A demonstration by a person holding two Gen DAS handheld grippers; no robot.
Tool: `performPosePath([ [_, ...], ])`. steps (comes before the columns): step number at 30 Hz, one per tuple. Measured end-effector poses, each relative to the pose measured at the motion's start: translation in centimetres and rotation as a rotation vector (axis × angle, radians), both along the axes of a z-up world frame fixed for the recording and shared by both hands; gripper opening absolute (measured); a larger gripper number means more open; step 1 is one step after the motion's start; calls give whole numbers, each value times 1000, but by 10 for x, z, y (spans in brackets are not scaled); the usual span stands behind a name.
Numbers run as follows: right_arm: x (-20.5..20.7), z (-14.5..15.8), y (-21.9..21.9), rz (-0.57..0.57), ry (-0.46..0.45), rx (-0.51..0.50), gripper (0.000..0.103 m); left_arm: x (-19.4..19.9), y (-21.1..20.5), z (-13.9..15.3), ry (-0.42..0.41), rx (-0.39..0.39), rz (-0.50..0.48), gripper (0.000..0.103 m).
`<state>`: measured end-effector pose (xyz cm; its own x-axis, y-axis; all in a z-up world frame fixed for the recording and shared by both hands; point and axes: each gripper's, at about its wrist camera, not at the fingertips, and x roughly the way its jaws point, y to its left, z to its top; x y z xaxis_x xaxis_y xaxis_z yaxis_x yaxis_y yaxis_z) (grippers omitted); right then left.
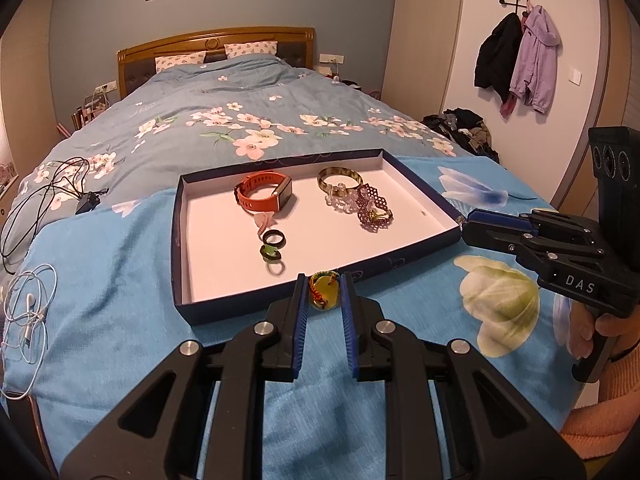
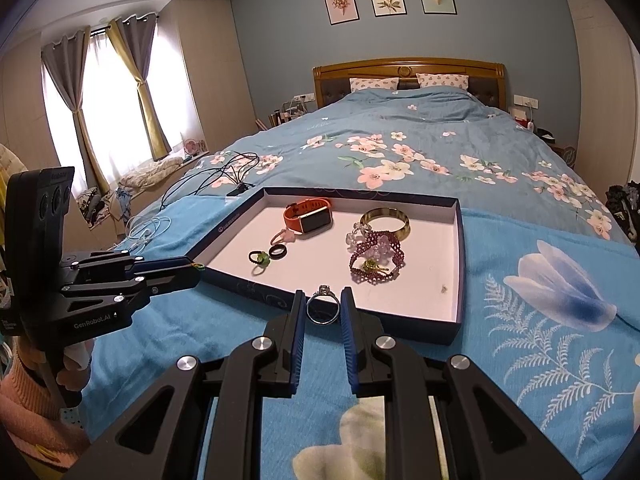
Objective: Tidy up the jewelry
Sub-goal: 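Carry the yellow-red ring over the box with the left tool while the right tool carries the silver ring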
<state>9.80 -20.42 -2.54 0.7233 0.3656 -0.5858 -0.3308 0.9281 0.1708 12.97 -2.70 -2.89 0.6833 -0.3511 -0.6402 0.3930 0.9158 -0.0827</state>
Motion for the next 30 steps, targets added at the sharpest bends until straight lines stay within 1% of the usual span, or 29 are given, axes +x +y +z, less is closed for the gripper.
performPosePath([
  [30, 15, 5, 2, -7, -17, -18, 16, 18, 1, 7, -22, 3, 16, 16],
])
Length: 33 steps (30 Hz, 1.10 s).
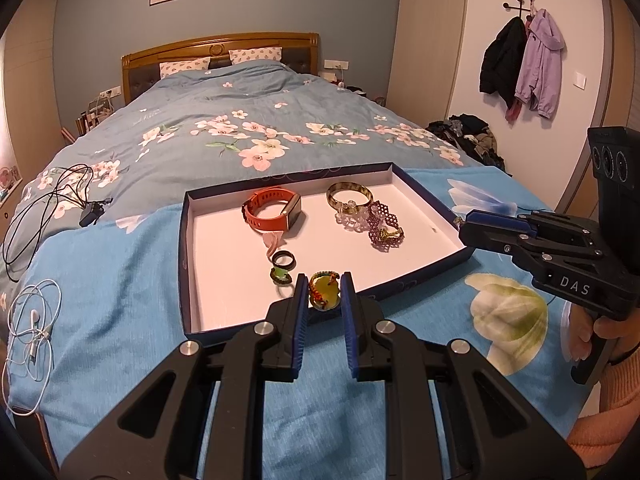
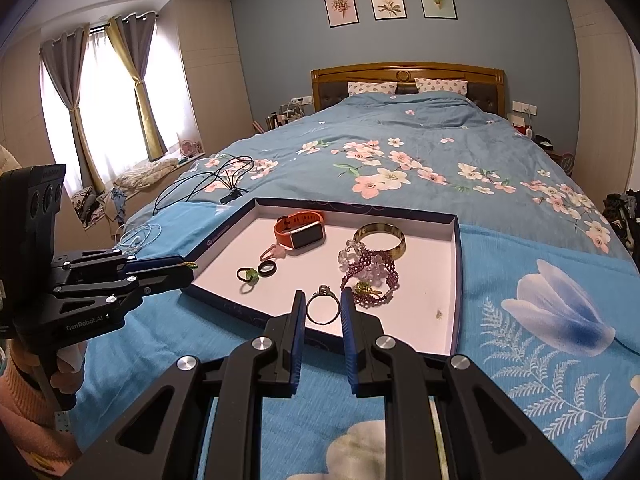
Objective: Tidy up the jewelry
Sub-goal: 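Carry the yellow-red ring over the box with the left tool while the right tool carries the silver ring, then release the yellow-red ring into the box with the left tool while the right tool releases its ring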
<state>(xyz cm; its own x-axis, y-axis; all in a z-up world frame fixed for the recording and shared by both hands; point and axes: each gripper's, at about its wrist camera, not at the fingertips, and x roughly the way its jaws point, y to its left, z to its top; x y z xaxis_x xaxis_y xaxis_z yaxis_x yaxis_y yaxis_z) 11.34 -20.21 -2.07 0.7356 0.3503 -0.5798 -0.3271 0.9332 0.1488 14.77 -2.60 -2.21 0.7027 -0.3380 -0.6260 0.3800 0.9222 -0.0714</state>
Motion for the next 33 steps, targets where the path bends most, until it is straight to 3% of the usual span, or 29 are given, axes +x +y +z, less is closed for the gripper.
performPosePath([
  [33, 20, -2, -3, -15, 0, 7, 16, 14, -1, 4, -7, 8, 10, 16],
])
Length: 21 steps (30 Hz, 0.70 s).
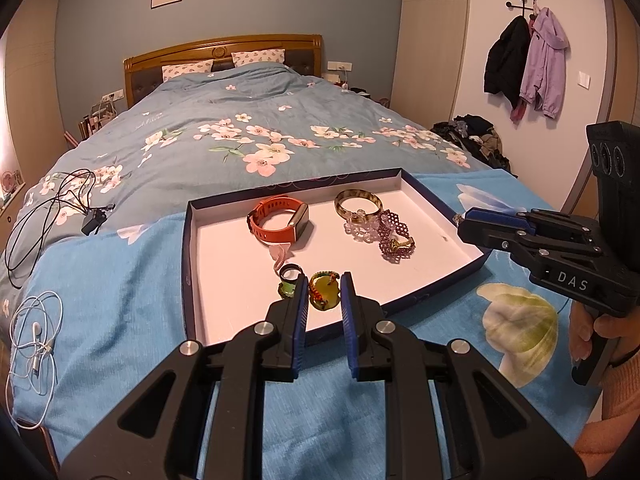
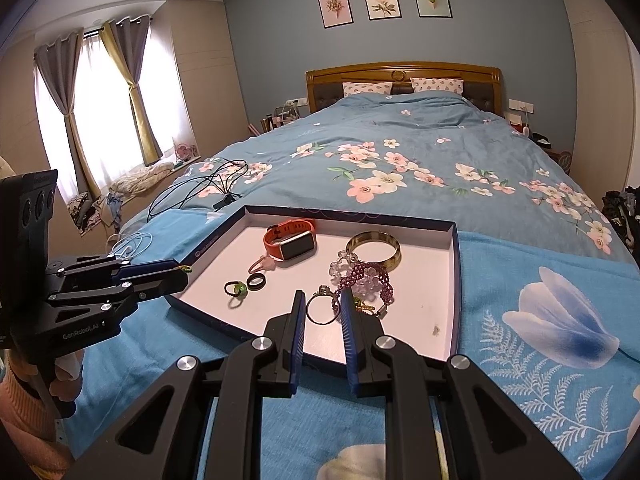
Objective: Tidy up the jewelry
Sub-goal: 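Release the yellow-red ring into the box with the left tool while the right tool releases its ring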
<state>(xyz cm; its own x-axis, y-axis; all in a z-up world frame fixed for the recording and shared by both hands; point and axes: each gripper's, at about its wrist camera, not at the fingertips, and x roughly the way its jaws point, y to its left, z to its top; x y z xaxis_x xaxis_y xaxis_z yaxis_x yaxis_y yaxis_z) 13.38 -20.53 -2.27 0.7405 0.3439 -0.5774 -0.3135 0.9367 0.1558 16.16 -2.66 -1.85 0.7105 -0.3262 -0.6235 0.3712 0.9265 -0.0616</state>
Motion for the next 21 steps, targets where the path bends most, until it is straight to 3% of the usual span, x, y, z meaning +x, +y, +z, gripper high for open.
performPosePath([
  [21, 10, -5, -2, -15, 10, -1, 16, 13, -2, -2, -4, 10, 12, 16],
])
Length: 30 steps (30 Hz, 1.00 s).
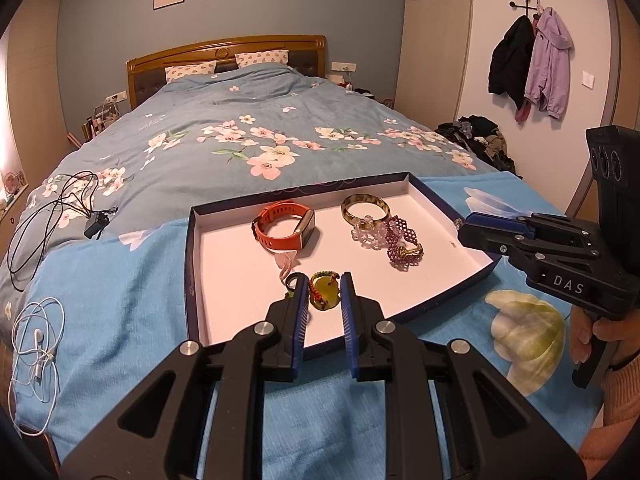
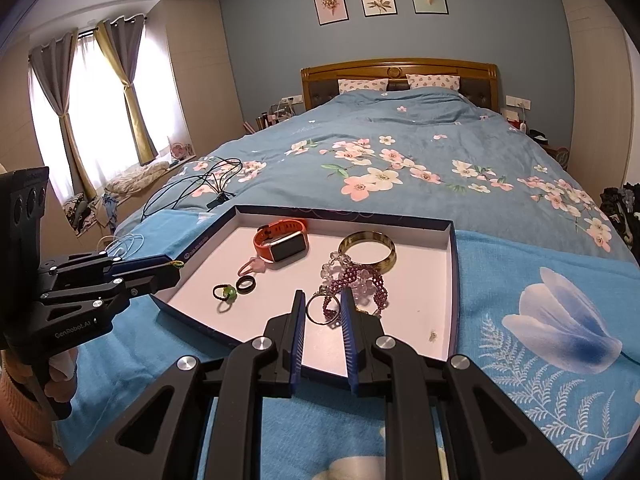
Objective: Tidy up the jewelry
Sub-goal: 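Release the yellow-red ring into the box with the left tool while the right tool releases its ring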
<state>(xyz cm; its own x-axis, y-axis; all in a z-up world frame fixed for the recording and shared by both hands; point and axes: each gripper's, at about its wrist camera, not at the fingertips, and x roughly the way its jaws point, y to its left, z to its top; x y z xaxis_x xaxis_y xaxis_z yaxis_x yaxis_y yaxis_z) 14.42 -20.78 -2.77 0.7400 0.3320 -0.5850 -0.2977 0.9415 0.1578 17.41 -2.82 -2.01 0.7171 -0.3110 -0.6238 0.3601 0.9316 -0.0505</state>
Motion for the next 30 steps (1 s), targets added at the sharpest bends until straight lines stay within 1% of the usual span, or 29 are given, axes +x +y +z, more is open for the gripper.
performPosePath([
  [12, 7, -7, -1, -11, 15, 2, 16, 9, 0, -1, -3, 4, 6, 16],
  [30, 13, -8, 1, -5, 30, 5, 16, 18, -1, -6, -1, 9, 17, 17],
])
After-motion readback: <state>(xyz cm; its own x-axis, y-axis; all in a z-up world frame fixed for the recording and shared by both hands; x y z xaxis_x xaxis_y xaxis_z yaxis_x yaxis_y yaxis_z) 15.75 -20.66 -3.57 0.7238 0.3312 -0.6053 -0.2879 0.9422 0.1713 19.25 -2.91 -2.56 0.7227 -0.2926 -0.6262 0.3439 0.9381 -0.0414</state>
